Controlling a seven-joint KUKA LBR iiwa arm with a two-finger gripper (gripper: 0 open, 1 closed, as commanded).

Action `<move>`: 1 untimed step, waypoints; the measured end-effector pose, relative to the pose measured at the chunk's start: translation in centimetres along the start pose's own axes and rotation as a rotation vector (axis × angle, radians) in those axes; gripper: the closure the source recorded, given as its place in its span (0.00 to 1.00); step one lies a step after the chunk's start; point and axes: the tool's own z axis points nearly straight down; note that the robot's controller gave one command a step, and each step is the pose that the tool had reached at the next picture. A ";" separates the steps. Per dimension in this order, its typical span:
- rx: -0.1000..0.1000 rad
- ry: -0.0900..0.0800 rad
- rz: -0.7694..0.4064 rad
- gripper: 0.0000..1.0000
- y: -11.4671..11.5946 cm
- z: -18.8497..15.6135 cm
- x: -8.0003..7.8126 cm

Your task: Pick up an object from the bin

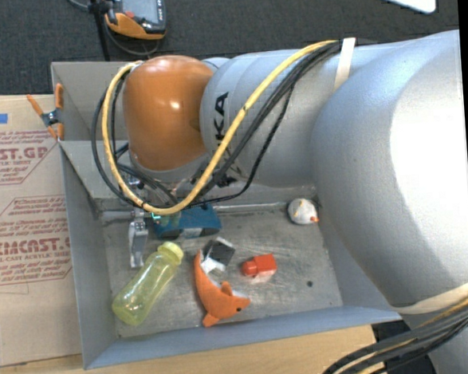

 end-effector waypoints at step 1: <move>-0.002 -0.007 0.002 0.00 -0.1 -0.5 -0.2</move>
Offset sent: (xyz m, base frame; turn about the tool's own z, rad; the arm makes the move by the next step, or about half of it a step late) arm -0.0290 -0.0080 -0.0604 -0.3364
